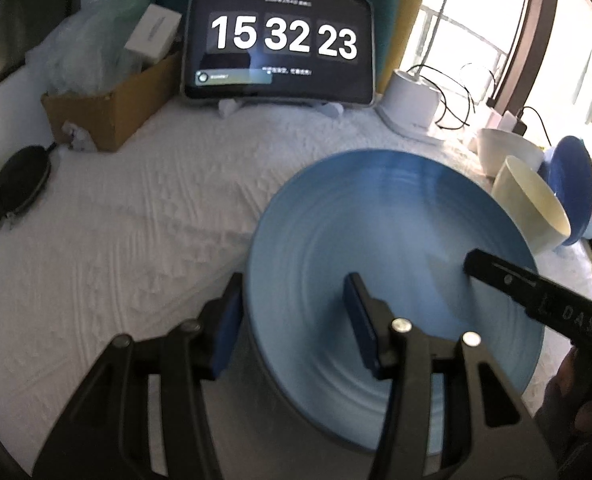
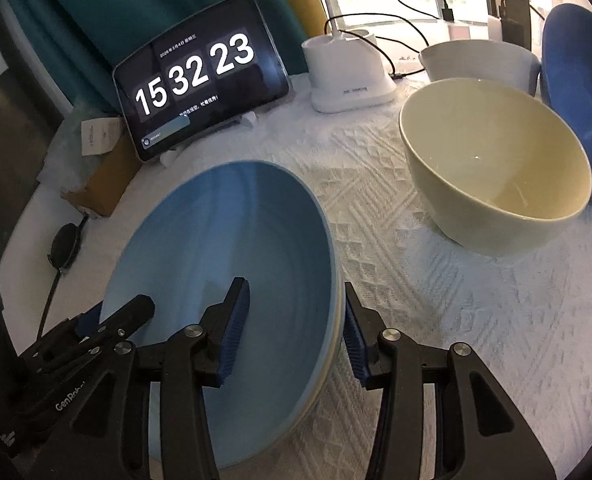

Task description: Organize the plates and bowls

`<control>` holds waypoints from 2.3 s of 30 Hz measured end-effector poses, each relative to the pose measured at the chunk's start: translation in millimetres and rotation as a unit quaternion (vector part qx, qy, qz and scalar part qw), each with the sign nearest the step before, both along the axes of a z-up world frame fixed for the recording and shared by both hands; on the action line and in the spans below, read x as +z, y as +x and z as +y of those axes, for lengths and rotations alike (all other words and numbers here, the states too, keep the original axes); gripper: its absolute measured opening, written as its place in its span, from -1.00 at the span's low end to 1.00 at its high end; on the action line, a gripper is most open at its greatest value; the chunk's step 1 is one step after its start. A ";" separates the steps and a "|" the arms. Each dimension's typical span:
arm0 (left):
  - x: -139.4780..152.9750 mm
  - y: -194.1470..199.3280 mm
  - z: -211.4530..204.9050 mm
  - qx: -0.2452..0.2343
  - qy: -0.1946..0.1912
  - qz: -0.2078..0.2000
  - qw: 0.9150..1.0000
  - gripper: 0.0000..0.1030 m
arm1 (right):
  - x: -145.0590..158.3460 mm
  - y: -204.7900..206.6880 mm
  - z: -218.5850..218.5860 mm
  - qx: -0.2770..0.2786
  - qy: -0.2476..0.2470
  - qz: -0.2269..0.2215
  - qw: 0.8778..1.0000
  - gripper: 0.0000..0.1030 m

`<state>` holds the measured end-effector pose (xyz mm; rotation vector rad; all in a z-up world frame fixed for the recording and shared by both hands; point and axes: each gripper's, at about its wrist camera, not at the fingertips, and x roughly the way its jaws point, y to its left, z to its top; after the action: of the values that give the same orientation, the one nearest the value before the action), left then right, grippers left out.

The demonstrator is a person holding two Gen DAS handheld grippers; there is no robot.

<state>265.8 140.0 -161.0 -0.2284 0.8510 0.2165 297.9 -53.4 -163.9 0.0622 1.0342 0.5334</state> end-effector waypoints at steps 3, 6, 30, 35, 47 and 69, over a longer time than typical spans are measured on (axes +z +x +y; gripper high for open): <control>-0.1 1.0 -3.0 0.001 0.015 -0.004 1.000 -0.01 | -3.8 1.6 0.0 -0.004 -0.006 0.003 1.000 -0.05; 0.3 1.7 -1.7 0.000 0.012 -0.006 1.000 0.01 | -1.9 -0.8 2.4 -0.004 -0.014 -0.008 1.000 -0.04; 29.2 -31.5 -17.6 0.031 -0.010 -0.047 0.998 0.01 | 12.5 -23.5 -39.6 -0.013 -0.007 -0.018 1.000 0.13; 33.3 -35.0 -31.1 0.023 -0.011 -0.050 0.998 0.02 | 16.3 -30.4 -52.7 -0.019 0.001 -0.022 1.000 0.13; 44.6 -43.1 -66.7 -0.002 -0.004 -0.058 0.998 0.02 | 26.3 -44.9 -79.3 -0.025 0.017 -0.033 0.999 0.15; 61.7 -32.5 -149.4 -0.060 0.018 -0.062 0.996 0.02 | 36.3 -41.8 -176.0 -0.079 0.032 -0.049 0.995 0.15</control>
<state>233.3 -9.3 -99.3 -0.1541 0.7337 0.1038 256.1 -229.3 -127.6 0.1721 0.9076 0.4207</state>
